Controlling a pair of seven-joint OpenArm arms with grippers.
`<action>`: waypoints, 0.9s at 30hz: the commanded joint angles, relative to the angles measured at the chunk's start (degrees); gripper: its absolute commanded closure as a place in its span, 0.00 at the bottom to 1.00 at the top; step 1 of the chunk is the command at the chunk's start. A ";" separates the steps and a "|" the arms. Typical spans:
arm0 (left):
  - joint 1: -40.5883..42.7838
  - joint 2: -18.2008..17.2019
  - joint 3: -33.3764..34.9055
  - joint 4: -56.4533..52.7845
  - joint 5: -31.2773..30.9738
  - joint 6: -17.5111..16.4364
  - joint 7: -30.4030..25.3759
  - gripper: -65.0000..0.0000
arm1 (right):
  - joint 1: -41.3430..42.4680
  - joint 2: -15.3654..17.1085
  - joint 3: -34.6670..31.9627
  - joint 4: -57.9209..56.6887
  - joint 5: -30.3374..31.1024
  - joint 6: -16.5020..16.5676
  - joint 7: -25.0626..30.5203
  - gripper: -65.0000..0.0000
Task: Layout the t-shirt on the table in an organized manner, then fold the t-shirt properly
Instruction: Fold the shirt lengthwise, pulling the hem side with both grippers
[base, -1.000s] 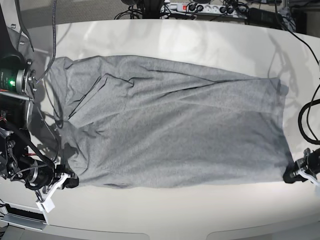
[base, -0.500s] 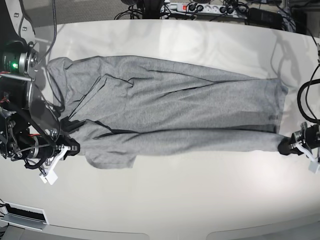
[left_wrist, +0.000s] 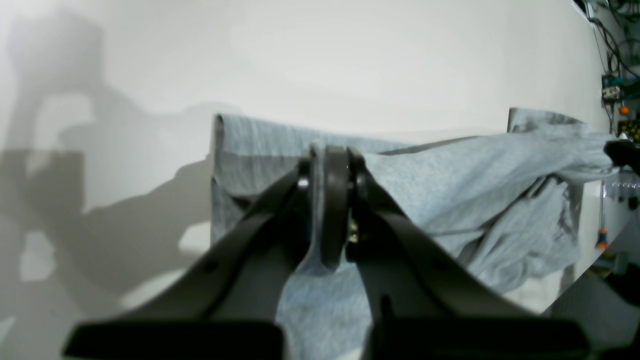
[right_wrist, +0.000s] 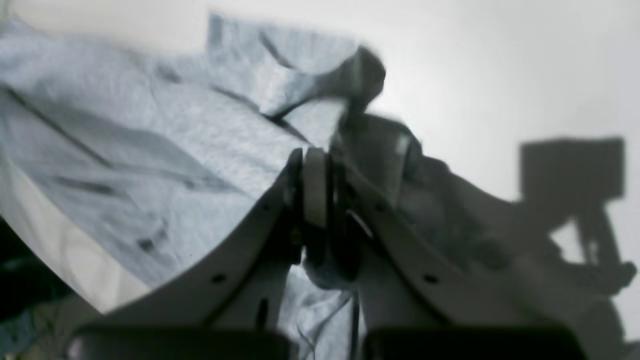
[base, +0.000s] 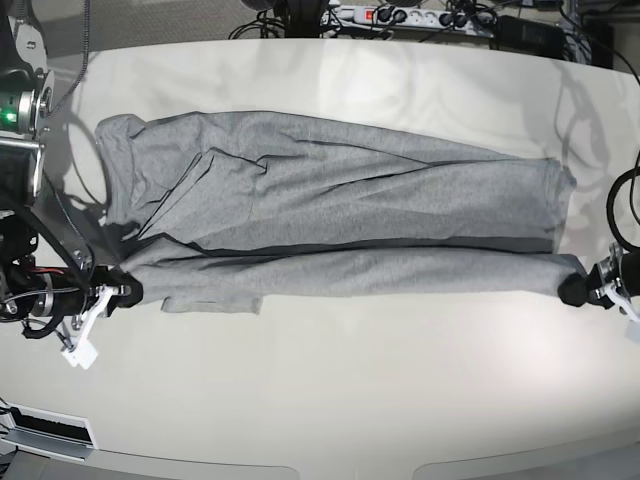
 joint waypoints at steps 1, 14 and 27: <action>-1.49 -1.75 1.09 0.90 -1.27 -0.47 -0.68 1.00 | 1.27 0.90 -1.18 0.96 0.55 0.12 0.22 1.00; -1.49 -3.78 15.19 0.90 -2.84 -0.47 0.33 1.00 | 1.25 1.36 -6.64 1.05 -8.37 0.12 0.42 1.00; -1.49 -3.91 15.45 0.90 -3.63 -0.47 3.34 1.00 | 1.20 2.01 -6.64 2.73 -5.05 0.12 -2.01 1.00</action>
